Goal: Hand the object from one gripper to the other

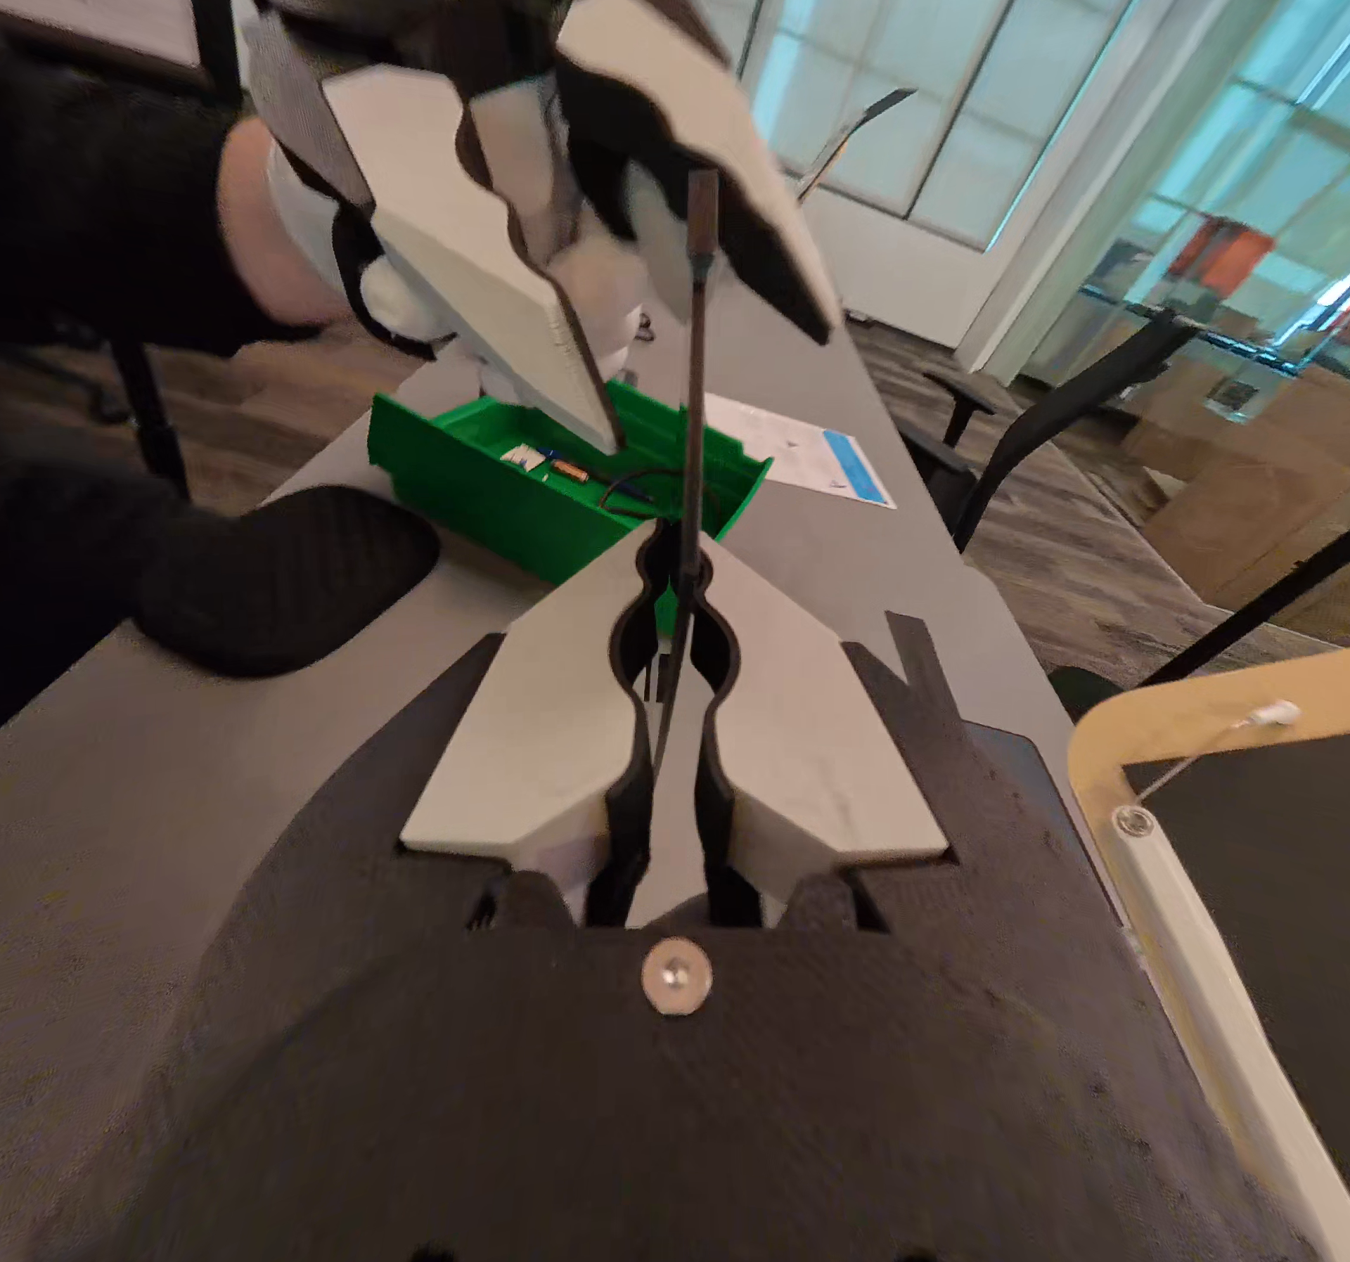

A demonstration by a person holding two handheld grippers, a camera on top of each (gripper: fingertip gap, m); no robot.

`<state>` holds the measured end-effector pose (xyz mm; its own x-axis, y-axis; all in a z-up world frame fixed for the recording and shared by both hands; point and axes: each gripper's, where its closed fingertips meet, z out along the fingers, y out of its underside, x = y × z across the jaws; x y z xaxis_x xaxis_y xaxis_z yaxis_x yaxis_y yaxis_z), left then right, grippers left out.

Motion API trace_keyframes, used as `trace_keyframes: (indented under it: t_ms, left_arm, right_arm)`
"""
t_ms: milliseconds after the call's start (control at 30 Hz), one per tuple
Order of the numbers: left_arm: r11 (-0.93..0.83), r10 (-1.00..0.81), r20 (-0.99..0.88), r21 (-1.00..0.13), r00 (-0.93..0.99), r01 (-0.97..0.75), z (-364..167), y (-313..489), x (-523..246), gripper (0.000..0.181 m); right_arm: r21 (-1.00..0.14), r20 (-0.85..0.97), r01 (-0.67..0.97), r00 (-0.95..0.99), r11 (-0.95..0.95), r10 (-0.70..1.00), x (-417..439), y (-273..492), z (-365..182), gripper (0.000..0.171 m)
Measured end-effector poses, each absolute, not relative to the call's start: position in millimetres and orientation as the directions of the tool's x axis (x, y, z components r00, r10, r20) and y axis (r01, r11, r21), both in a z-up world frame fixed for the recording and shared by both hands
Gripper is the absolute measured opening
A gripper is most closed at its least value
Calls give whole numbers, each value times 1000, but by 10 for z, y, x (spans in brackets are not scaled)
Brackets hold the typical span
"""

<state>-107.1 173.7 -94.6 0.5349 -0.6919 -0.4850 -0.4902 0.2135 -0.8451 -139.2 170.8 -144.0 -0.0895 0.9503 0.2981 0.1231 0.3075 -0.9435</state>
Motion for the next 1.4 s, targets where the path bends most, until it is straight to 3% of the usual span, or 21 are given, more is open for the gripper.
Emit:
trace_keyframes:
  t_ms: [100,233,300,367,500,600,700,800,867,967,1133,1233,1333,1400]
  left_arm:
    - [184,-733,-498,-801,463,-569,-1089,1713,-971,20]
    - [184,-764,-467,-819,445,-543,-1063,1650,-909,5]
    - [192,-736,-458,-848,498,-495,-915,1683,-942,0]
    - [194,-742,-389,-904,546,-381,-689,1686,-998,0]
    - [199,-760,-204,-977,617,-77,-180,1692,-1227,0]
    - [223,-794,-114,-968,597,112,74,1633,-1366,0]
    - [222,-820,-60,-950,569,220,163,1596,-1427,0]
    - [219,-824,-53,-948,563,231,108,1608,-1399,0]
    - [200,-835,-33,-948,549,248,64,1613,-1374,0]
    - [189,-819,4,-942,574,276,55,1683,-1504,2]
    - [187,-682,-45,-976,730,115,-224,1912,-1834,30]
    - [267,-489,-295,-947,821,-181,-381,1965,-1950,46]
    - [371,-237,-631,-762,739,-531,-395,1911,-1904,52]
    - [409,-154,-759,-632,633,-659,-387,1835,-1750,55]
  right_arm:
    - [-929,322,152,-119,338,939,-1441,1637,-1510,0]
    - [-938,324,108,-62,330,944,-1414,1719,-1403,2]
    - [-939,342,58,24,340,939,-1383,1819,-1273,30]
    - [-947,320,-14,80,322,944,-1325,1887,-1139,49]
    - [-969,153,-169,150,178,977,-1132,2188,-1014,62]
    - [-939,-68,-339,12,-60,998,-1013,2278,-970,61]
    - [-891,-180,-386,-183,-239,967,-1047,2180,-990,62]
    - [-863,-172,-419,-281,-281,944,-1125,2018,-947,42]
    - [-848,-148,-444,-323,-288,935,-1149,1912,-891,15]
    - [-873,-83,-437,-305,-217,949,-1164,1819,-864,0]
    - [-956,83,-288,-66,60,994,-1138,1896,-898,0]
    - [-971,175,-157,41,180,984,-1070,1955,-913,0]
    - [-953,299,-7,154,304,942,-997,2052,-963,0]
    - [-910,415,108,206,401,886,-962,2097,-1016,0]
